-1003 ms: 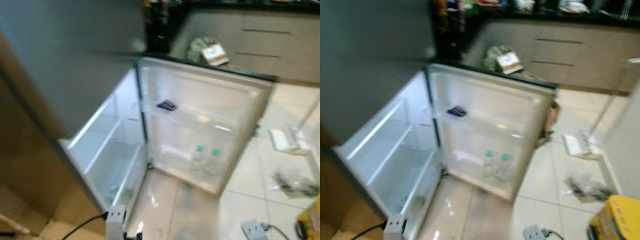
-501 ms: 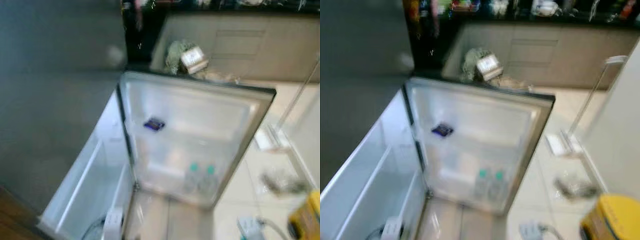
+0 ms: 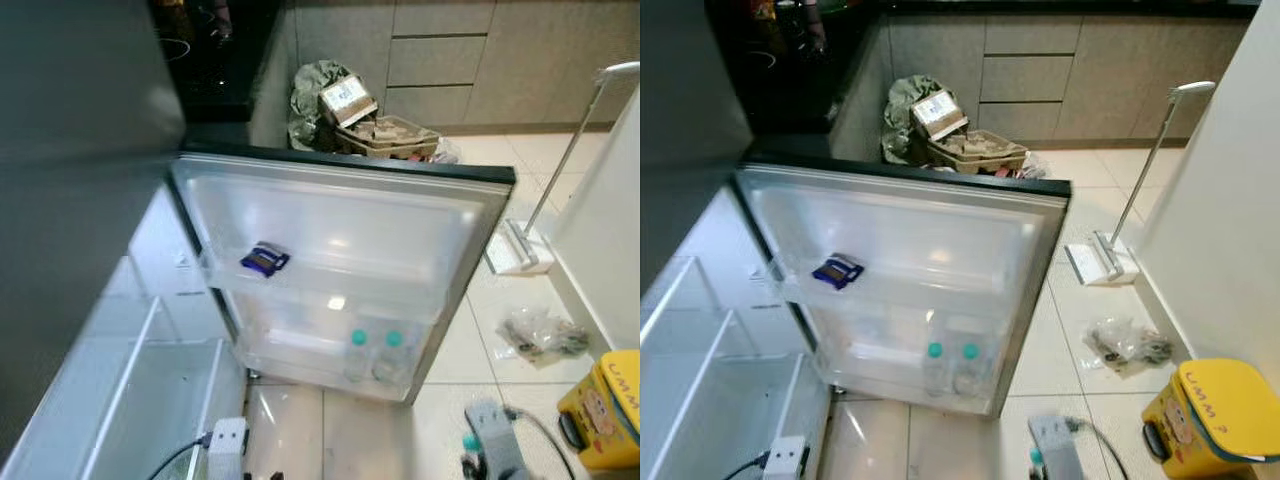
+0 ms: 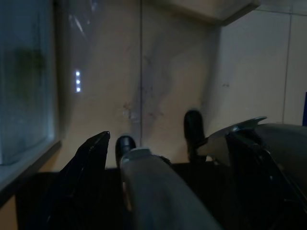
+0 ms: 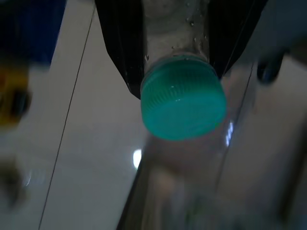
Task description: Restocking fridge
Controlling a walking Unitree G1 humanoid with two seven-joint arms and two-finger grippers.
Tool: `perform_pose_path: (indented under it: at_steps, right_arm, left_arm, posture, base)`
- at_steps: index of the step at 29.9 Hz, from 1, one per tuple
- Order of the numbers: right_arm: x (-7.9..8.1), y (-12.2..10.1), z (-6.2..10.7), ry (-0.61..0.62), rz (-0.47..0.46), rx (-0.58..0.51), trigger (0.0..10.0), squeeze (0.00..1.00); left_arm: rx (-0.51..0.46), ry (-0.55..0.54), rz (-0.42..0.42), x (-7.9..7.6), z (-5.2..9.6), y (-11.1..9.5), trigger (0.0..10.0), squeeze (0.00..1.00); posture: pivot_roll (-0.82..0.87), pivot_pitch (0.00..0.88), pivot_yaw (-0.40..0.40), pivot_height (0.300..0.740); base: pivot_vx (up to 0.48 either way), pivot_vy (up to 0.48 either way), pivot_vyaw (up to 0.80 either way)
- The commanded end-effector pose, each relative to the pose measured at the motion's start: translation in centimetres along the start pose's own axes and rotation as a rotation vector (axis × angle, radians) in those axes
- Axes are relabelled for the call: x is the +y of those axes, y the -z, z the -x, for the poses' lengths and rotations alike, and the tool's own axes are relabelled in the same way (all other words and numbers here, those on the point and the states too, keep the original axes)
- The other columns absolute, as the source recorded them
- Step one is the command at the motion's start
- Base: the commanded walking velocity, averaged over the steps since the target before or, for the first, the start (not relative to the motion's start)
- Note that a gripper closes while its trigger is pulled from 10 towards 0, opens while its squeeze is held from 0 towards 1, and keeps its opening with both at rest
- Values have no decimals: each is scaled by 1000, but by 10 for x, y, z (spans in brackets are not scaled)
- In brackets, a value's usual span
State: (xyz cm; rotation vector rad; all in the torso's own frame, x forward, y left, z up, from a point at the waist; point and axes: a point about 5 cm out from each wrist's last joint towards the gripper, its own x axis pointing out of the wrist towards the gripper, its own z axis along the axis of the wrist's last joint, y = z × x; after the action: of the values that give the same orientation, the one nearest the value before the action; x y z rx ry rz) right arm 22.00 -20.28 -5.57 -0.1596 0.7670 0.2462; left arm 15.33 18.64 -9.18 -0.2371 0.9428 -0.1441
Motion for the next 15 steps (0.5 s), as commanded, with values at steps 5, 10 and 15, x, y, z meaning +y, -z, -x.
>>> perform_pose_path:
  at_steps: [5,10,15]
  right_arm:
    - [8,-57,-8,-156,-16,-253,10000,0]
    - [25,-108,-7,-439,28,-422,10000,0]
    - [31,-123,-4,-564,80,-458,10000,0]
  left_arm:
    - [18,-3,4,0,1,6,10000,0]
    - [25,-1,-5,-1,1,8,10000,0]
    - [28,1,-9,-2,1,8,10000,0]
  posture:
    - [-100,0,12,740]
    - [-99,0,9,740]
    - [-98,0,5,740]
  base:
    - [0,0,0]
    - [0,0,0]
    - [0,0,0]
